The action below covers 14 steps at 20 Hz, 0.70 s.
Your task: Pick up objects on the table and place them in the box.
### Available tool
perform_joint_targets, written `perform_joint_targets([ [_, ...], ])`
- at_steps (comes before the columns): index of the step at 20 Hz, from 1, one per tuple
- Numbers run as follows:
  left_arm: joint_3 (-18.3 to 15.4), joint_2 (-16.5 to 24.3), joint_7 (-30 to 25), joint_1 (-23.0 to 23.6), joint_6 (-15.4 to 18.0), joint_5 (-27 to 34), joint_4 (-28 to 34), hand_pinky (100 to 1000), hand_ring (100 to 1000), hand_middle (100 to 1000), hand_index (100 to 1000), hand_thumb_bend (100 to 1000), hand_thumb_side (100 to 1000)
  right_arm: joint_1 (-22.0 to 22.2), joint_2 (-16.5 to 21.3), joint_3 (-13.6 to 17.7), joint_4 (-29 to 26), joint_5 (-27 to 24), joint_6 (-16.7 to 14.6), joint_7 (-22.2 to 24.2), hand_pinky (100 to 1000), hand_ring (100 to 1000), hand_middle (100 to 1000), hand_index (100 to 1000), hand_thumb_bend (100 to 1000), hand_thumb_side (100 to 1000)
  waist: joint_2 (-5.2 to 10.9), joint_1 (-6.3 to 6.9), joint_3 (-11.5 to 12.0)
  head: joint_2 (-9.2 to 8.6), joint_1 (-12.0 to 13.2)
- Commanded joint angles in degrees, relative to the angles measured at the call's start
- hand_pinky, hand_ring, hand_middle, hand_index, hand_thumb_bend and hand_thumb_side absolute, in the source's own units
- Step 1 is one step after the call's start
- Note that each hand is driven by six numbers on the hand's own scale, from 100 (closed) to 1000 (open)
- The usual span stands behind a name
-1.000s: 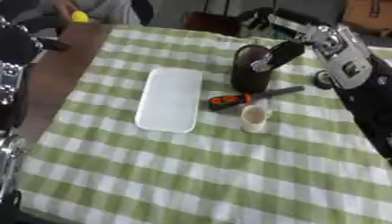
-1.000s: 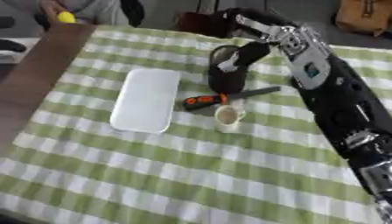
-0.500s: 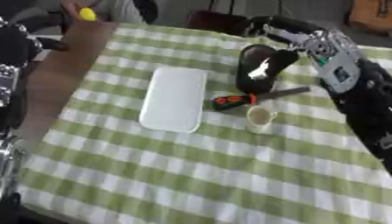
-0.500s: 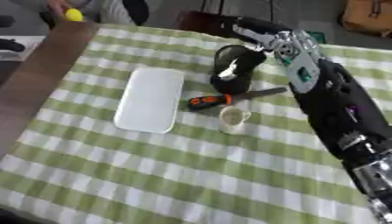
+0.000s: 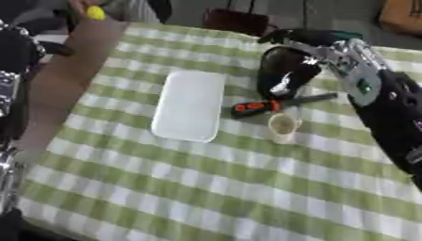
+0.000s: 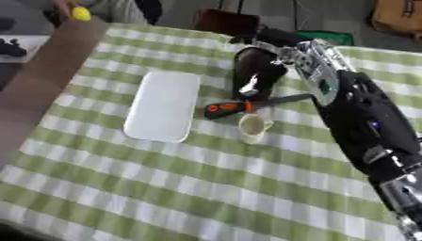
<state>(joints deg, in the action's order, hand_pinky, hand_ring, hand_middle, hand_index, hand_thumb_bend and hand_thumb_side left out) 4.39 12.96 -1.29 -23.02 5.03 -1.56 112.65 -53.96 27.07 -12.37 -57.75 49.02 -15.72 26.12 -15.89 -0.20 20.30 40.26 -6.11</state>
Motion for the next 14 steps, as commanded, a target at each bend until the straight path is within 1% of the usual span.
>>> perform_joint_targets([
  [1,-0.06,0.21,-0.17,-0.87,0.01,0.09,1.11,623,780,902,855,544,762,-1.02,0.74,0.86,0.53,3.48,-0.50,0.14,1000,944,941,979,814,466,0.92,0.14,0.04,-0.69,0.04],
  [2,-0.08,0.21,-0.16,-0.88,0.01,0.09,1.12,623,780,902,855,545,762,-0.88,0.48,1.09,0.89,4.51,-0.85,0.04,967,922,923,976,808,455,0.92,0.16,-0.02,-0.82,0.07],
  [3,-0.10,0.21,-0.14,-0.87,0.00,0.08,1.11,623,780,902,855,545,762,-0.75,0.17,1.36,1.29,5.56,-1.33,0.01,967,922,923,976,808,455,0.95,0.17,-0.09,-0.91,0.09],
  [4,-0.10,0.21,-0.13,-0.88,0.00,0.08,1.11,623,780,902,855,545,762,-0.66,-0.10,1.64,1.65,6.57,-1.81,-0.04,894,900,914,972,797,441,0.99,0.20,-0.17,-0.95,0.13],
  [5,-0.09,0.20,-0.12,-0.89,-0.01,0.07,1.11,623,780,902,855,545,762,-0.60,-0.32,1.93,1.98,7.47,-2.29,-0.07,894,900,914,972,797,441,1.03,0.23,-0.23,-0.97,0.17],
  [6,-0.08,0.20,-0.13,-0.91,-0.02,0.06,1.11,623,779,901,855,545,762,-0.56,-0.49,2.20,2.25,8.09,-2.72,-0.16,778,832,892,960,771,416,1.06,0.26,-0.28,-0.99,0.20],
  [7,-0.07,0.22,-0.14,-0.92,-0.01,0.04,1.12,623,779,901,855,545,762,-0.50,-0.59,2.45,2.42,8.31,-3.07,-0.32,778,832,892,960,771,416,1.11,0.28,-0.33,-1.01,0.21],
  [8,-0.08,0.24,-0.14,-0.92,-0.02,0.03,1.12,623,779,901,855,545,761,-0.45,-0.63,2.61,2.54,8.35,-3.30,-0.48,620,745,871,940,716,369,1.16,0.29,-0.36,-1.06,0.23],
  [9,-0.10,0.26,-0.12,-0.91,-0.02,0.01,1.12,623,779,901,855,545,761,-0.41,-0.62,2.74,2.58,8.26,-3.39,-0.70,620,745,871,940,716,369,1.22,0.28,-0.38,-1.11,0.25],
  [10,-0.11,0.26,-0.11,-0.90,-0.03,0.01,1.12,623,779,901,855,545,761,-0.38,-0.60,2.81,2.57,8.16,-3.40,-0.92,503,667,855,928,668,351,1.26,0.28,-0.40,-1.15,0.28],
  [11,-0.12,0.26,-0.09,-0.88,-0.04,0.00,1.11,623,779,901,855,545,761,-0.35,-0.56,2.84,2.52,8.03,-3.34,-1.17,503,667,855,928,668,351,1.30,0.28,-0.43,-1.17,0.30],
  [12,-0.11,0.26,-0.09,-0.87,-0.04,-0.01,1.09,623,779,901,855,545,761,-0.33,-0.54,2.87,2.45,7.90,-3.27,-1.43,348,565,830,909,621,334,1.33,0.28,-0.45,-1.18,0.32],
  [13,-0.10,0.27,-0.10,-0.85,-0.04,-0.01,1.08,623,779,901,855,545,761,-0.31,-0.50,2.91,2.32,7.73,-3.18,-1.85,348,565,830,909,621,334,1.36,0.27,-0.49,-1.19,0.34],
  [14,-0.12,0.26,-0.09,-0.83,-0.04,-0.02,1.06,623,779,901,855,545,761,-0.32,-0.47,3.08,2.03,7.44,-3.09,-2.34,242,491,802,885,619,340,1.42,0.28,-0.52,-1.19,0.35],
])
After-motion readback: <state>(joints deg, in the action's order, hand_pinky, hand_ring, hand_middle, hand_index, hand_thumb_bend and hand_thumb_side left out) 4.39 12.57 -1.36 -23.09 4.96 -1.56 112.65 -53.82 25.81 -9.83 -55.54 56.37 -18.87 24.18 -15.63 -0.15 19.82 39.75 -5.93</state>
